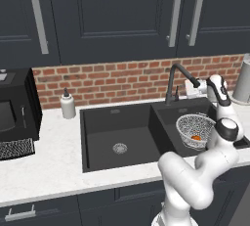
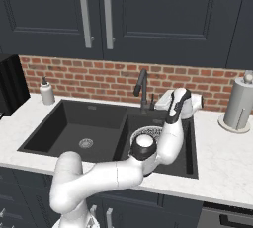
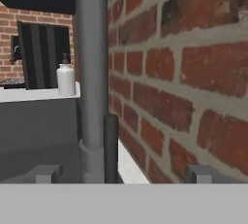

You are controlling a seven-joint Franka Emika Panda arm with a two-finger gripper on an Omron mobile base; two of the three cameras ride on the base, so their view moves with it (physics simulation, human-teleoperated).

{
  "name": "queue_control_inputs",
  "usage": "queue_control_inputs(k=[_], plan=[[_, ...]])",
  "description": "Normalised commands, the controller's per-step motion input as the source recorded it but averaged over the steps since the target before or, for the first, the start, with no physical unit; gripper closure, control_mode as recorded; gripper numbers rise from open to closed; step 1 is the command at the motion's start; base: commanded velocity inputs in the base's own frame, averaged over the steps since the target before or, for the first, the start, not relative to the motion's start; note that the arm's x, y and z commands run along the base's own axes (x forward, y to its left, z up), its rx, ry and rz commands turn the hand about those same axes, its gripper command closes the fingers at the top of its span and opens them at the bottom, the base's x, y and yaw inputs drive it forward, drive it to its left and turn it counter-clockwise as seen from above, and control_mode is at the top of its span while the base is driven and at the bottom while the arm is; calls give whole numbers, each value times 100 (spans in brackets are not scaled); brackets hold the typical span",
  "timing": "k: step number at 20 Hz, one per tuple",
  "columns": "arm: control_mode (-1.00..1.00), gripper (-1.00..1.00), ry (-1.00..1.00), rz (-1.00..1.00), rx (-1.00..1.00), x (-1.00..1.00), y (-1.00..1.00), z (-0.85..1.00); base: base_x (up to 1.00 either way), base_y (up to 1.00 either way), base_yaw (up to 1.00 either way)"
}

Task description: Put the colander in the sink, put the tangerine in the colander, and turn on the sink faucet and pour water over the colander.

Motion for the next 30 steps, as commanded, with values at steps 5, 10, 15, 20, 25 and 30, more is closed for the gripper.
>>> queue_control_inputs(k=[5,10,15,20,25,30], plan=[[-100,-100,6,0,1,16,0,-20,0,0,0],[-100,-100,4,0,0,0,12,-22,0,0,0],[-100,-100,1,4,0,-37,26,-8,0,0,0],[-100,-100,-4,3,0,-49,9,0,0,0,0],[-100,-100,0,0,0,8,7,0,0,0,0],[-100,-100,0,-7,0,14,42,0,0,0,0]])
